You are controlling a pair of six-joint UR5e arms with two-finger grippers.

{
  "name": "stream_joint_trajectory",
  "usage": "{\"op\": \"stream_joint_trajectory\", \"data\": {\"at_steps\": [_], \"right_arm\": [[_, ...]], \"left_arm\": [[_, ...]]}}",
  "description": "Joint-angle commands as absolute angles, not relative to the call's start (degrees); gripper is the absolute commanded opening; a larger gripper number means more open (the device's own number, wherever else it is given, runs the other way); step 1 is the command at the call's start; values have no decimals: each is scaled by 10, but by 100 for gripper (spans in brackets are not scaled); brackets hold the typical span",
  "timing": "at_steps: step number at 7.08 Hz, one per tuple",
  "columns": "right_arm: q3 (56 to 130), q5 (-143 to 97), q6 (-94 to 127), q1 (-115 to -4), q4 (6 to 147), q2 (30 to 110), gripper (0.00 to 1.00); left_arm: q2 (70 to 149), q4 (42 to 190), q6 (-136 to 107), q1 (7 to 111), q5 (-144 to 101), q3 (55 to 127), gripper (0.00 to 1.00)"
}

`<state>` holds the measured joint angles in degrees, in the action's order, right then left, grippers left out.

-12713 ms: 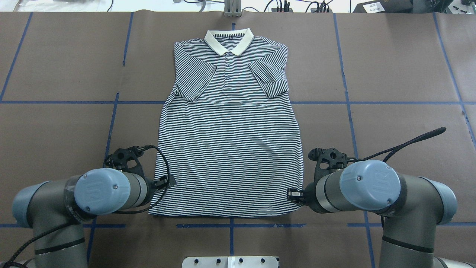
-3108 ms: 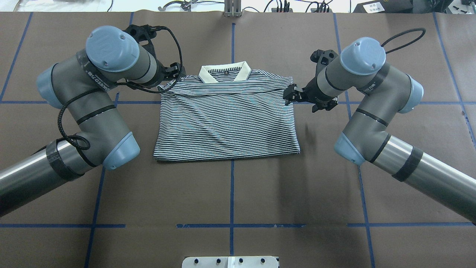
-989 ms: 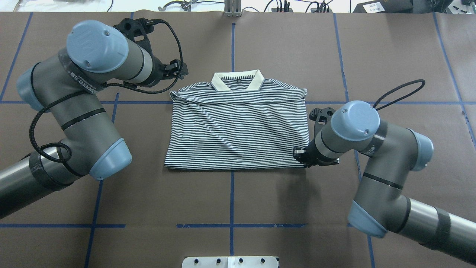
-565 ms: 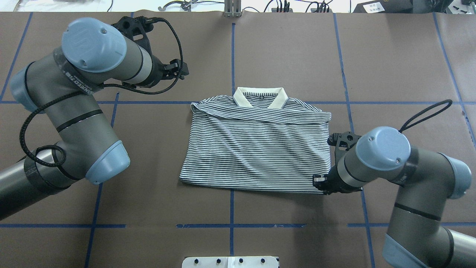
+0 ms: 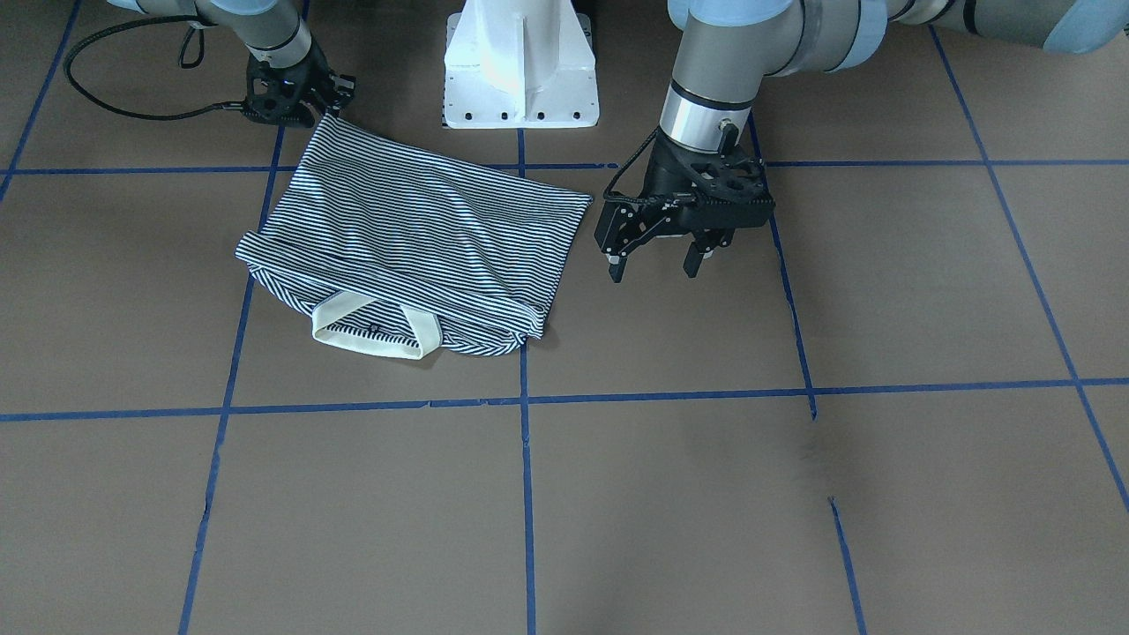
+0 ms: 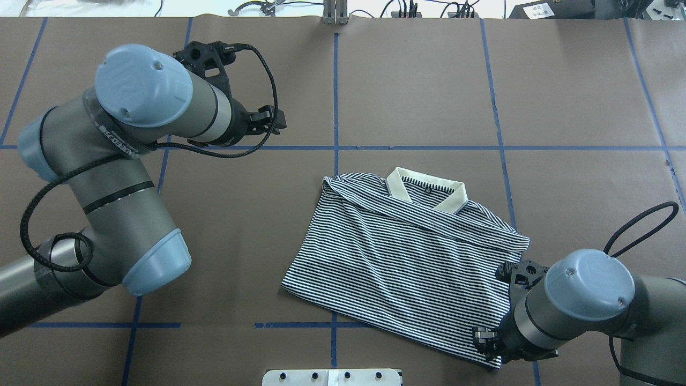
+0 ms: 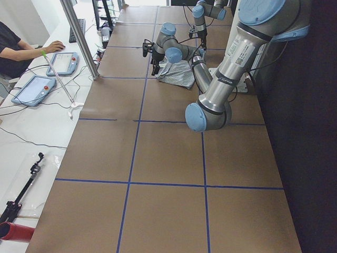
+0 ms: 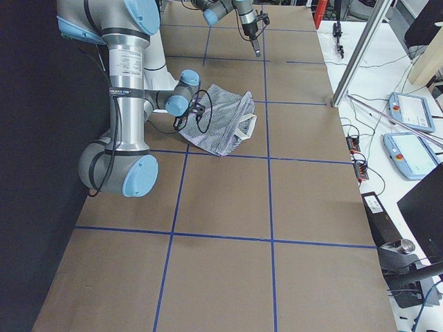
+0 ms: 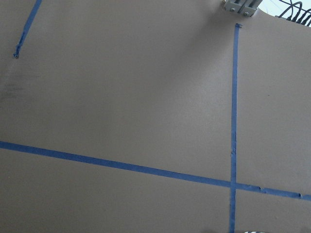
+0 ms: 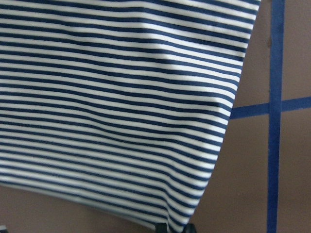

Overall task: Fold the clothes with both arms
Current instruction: 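Grasp the shirt edge with the right gripper and drag it toward the right arm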

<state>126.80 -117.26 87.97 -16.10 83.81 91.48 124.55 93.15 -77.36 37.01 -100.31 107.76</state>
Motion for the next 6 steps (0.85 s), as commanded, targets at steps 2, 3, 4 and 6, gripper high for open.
{"op": "stream_joint_trajectory", "data": {"at_steps": [2,3,4,6], "right_arm": [[1275,-1172,870,-269,833,852,100],[1274,-1172,870,-300,833,833,100],[1272,-1172,870,-324,833,822,100],[1271,-1168,858,-332,834,818,100]], "left_arm": [[1215,903,-1020,224,-995,1085,100],[1209,901,-1087,167,-965,1082,100],[1211,901,-1119,135,-956,1062,100],[1216,902,-1142,131,-947,1040,97]]}}
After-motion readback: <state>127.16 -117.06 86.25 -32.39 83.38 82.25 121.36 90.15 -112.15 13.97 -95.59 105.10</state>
